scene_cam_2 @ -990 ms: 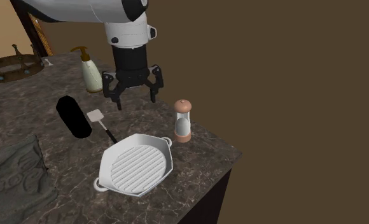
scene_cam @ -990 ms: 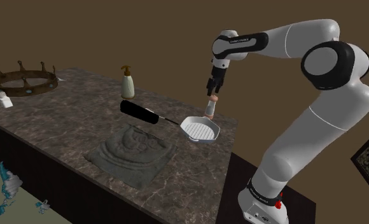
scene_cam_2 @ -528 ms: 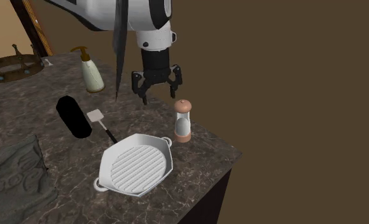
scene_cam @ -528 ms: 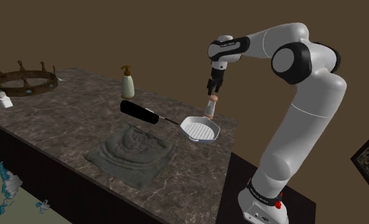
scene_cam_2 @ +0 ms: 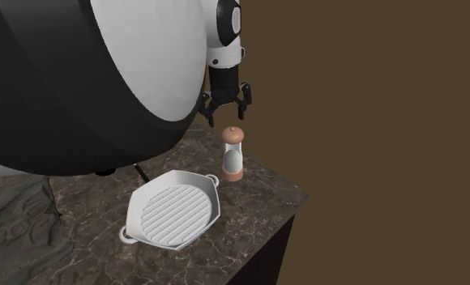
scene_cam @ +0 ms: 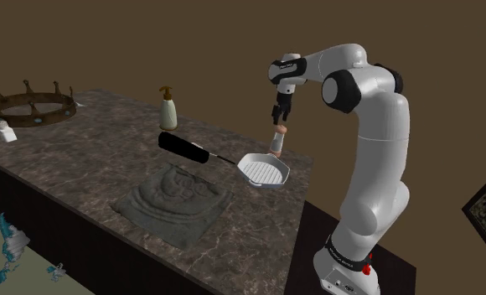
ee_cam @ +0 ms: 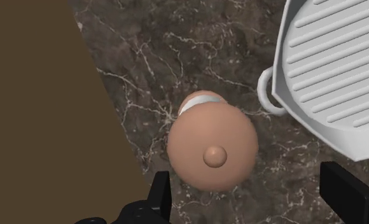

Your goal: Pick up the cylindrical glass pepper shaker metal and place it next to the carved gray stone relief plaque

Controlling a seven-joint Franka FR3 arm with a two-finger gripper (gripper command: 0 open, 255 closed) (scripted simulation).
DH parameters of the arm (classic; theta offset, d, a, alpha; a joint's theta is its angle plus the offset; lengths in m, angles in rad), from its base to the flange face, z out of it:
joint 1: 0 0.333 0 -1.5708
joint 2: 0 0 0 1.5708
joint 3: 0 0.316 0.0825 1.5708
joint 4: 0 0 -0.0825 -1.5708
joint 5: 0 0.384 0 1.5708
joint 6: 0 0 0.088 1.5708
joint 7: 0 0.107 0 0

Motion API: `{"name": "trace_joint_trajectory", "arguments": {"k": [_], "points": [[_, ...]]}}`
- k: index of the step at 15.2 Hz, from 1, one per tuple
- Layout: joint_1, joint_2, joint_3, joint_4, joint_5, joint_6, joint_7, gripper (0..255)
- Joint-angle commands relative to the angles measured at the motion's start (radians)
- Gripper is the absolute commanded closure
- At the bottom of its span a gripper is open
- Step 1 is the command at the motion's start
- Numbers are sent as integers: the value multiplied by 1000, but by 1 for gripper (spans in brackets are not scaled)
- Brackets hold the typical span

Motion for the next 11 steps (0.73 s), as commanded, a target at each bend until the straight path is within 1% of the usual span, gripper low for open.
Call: {"name": "trace_joint_trajectory", "arguments": {"k": [1, 8, 11], "points": [[-21, 55, 0, 60, 14, -9, -17, 0], [-20, 68, 4, -24, 21, 87, -23, 0], [-20, 68, 4, -24, 21, 87, -23, 0]]}}
